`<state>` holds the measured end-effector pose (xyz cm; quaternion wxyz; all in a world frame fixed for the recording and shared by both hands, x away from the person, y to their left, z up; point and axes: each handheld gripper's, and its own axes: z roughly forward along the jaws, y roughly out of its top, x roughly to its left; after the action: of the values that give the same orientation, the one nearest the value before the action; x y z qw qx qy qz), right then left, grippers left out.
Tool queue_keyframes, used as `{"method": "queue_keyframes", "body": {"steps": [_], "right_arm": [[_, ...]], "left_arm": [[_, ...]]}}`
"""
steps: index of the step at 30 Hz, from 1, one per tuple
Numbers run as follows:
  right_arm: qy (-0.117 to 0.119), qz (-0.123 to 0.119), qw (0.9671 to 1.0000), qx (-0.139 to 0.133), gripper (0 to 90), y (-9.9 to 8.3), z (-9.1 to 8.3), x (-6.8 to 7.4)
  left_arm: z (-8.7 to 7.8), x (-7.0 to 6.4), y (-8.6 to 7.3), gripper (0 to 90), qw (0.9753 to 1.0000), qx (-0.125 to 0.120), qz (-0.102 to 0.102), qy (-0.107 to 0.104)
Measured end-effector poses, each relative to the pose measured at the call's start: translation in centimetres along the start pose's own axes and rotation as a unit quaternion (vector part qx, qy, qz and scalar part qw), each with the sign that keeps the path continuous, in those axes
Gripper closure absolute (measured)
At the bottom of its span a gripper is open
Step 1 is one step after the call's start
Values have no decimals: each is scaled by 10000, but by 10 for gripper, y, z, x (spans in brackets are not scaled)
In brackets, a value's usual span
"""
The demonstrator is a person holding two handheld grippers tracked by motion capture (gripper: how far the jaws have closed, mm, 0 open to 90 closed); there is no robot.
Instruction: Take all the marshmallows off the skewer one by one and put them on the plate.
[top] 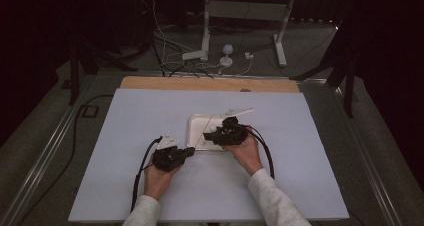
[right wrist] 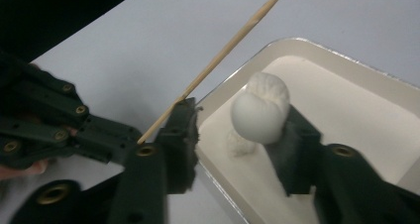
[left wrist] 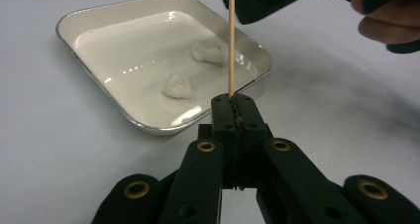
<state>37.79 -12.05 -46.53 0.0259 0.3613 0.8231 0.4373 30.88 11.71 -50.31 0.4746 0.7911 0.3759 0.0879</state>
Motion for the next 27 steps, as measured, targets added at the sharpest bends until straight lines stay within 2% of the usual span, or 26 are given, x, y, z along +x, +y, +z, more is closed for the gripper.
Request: {"method": "queue_keyframes", "body": {"steps": [2,4,9,14,21,27], "right_arm": [[-20,-86,9999,111,467,0,1,0],[84,4,9999,145,420,-1,2,-2],[316,156,9994,-22,276,-1,3,-5],[665,360,9969,-226,153,-1,3,-8],[581,395,9973,-221,124,-1,7,-4],[602,467,9967,-279,115,0,7,-3]], "left_arm": [[1,0,0,900,10000,-9,-11,-15],[1,0,0,900,10000,-2,-13,-4],[2,1,-1,900,10000,-7,-31,-47],[7,-1,-2,900,9999,61,13,-150],[13,-5,-2,900,9994,146,67,-308],[17,-2,-4,900,9993,360,-19,-70]]}}
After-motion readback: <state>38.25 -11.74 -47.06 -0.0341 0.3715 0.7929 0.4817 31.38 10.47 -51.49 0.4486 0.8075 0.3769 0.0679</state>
